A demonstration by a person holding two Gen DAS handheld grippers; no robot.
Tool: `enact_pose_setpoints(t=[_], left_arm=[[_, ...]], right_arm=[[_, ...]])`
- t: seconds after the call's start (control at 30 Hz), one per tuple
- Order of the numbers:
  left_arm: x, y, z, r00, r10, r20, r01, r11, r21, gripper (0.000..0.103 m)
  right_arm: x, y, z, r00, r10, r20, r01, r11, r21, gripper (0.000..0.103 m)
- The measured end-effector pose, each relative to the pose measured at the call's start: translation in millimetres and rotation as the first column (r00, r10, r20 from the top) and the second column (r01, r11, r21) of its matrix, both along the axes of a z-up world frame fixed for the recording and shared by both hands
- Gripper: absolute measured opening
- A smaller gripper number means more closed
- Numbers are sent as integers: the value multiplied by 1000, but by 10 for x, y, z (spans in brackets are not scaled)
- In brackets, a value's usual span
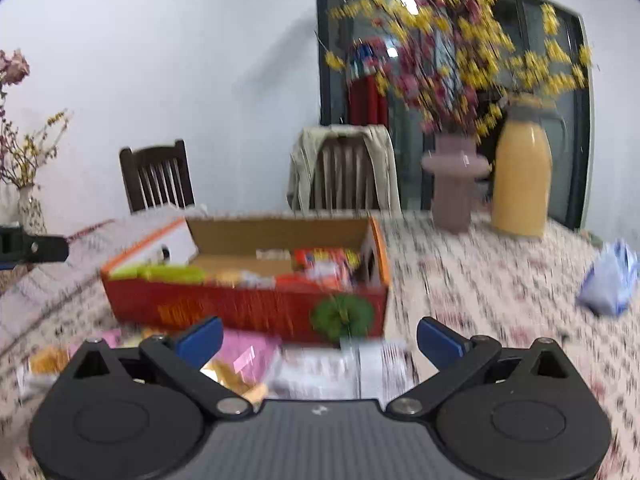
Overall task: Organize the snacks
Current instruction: 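Move both tools back over the remaining snack packets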
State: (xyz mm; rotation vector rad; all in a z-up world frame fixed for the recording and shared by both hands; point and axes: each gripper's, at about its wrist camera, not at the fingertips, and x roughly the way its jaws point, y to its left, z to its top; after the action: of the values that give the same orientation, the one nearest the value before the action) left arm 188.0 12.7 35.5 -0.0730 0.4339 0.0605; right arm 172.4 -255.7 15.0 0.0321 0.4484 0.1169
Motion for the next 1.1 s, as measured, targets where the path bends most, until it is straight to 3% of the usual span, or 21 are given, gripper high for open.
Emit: enact_pose_setpoints(t=[0.3,0.57,1.1], left_arm=[[-38,96,-545,997,77,19,-78,997,26,103],[-57,120,-547,997,64,41,-64,998,6,103],[-2,188,-579,998,58,3,-58,997,-46,103]], right_arm=[[-47,-204,-453,997,-45,-69,49,997,57,103],[-44,-277,-458,998,-13,-59,20,993,120,103],[-14,-269,-460,997,-14,-72,22,992,122,103]])
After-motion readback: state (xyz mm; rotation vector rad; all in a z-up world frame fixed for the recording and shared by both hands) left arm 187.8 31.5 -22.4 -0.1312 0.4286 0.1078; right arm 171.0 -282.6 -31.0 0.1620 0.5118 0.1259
